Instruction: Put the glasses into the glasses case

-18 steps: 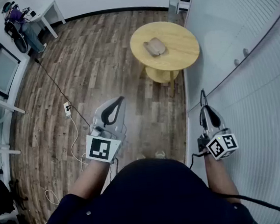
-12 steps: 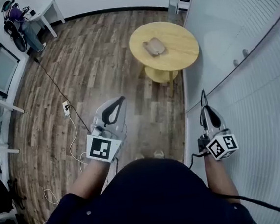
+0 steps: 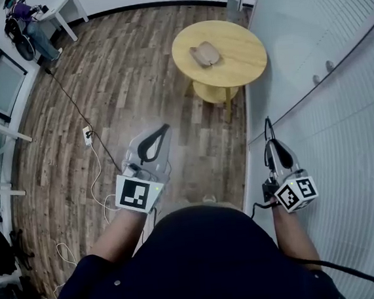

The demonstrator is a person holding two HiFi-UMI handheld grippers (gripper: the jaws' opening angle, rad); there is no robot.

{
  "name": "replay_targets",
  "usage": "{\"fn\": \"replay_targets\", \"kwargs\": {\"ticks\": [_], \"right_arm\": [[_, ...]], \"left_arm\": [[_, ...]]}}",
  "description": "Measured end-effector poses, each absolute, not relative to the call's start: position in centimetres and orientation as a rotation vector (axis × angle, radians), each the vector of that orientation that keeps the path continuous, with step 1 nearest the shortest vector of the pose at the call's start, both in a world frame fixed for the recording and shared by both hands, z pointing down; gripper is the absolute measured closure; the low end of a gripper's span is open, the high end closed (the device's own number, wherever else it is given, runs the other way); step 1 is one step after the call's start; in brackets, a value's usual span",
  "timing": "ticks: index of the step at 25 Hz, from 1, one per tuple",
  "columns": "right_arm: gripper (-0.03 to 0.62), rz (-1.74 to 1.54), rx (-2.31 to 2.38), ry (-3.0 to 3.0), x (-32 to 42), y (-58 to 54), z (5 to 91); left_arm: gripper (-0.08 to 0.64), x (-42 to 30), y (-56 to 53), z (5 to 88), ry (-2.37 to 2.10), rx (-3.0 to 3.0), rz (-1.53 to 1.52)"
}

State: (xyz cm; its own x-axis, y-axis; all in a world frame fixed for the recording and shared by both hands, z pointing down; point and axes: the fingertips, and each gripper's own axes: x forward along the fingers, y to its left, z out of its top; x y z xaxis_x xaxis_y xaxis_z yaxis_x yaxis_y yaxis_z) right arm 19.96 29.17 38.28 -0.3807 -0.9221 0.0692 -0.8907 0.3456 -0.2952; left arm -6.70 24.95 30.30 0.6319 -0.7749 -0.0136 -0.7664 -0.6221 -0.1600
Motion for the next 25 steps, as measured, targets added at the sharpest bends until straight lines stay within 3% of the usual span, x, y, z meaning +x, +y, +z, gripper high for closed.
{"fn": "replay_targets", "kwargs": {"ticks": [12,25], "right_arm": [[0.56,-0.523,-1.507,2.562,20.7,26.1,38.8],[0.56,-0.604,-1.591,2.56,20.1,15.4,40.4]], "left_arm": [[0.554,-6.6,22.8,30.9,1.406,-2.658,-0.054],[0.554,-8.2,10.0,34.2,1.399,-2.715,-0.095]]}}
